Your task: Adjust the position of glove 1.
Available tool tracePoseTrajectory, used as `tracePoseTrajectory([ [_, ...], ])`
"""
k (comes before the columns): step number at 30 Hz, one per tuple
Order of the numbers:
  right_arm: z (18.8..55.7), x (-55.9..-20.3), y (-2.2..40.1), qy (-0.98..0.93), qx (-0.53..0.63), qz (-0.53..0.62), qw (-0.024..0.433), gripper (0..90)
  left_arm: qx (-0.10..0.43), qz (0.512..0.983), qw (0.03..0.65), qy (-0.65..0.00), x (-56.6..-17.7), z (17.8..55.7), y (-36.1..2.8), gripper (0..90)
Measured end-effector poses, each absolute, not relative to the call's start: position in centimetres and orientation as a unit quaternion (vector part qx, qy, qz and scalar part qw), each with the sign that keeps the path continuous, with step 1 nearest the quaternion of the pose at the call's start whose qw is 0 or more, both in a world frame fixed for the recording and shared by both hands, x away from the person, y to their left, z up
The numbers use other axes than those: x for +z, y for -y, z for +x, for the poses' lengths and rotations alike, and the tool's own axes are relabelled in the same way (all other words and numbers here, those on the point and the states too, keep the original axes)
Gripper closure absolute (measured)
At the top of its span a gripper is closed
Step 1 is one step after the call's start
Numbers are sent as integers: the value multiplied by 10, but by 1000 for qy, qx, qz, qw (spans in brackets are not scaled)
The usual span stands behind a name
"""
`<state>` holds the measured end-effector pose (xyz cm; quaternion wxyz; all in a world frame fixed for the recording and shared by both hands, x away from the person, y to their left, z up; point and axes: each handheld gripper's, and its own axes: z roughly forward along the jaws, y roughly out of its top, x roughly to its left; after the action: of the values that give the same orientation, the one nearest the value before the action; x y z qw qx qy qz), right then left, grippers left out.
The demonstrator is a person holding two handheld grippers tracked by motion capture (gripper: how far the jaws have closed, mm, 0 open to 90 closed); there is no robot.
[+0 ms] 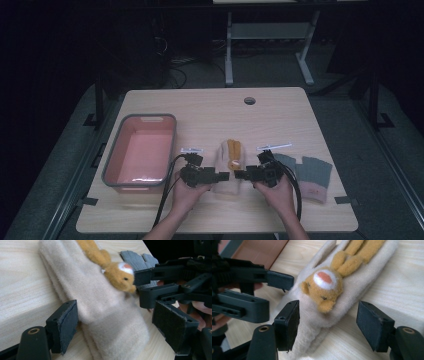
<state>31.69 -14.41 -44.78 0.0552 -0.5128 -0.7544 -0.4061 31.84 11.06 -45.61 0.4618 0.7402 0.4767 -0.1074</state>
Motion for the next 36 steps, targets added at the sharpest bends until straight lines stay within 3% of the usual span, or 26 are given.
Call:
tracePoseTrajectory([
  [6,316,-456,144,738,-415,-526,73,376,-122,727,460,-494,-462,321,-111,260],
  [17,317,-469,143,712,-420,-553,106,439,-140,717,452,-512,-470,327,-116,418],
  [26,316,-473,144,702,-422,-563,113,482,-145,718,443,-517,-475,327,-115,451],
  [36,313,-476,141,689,-429,-572,118,552,-152,717,440,-519,-477,327,-114,561],
])
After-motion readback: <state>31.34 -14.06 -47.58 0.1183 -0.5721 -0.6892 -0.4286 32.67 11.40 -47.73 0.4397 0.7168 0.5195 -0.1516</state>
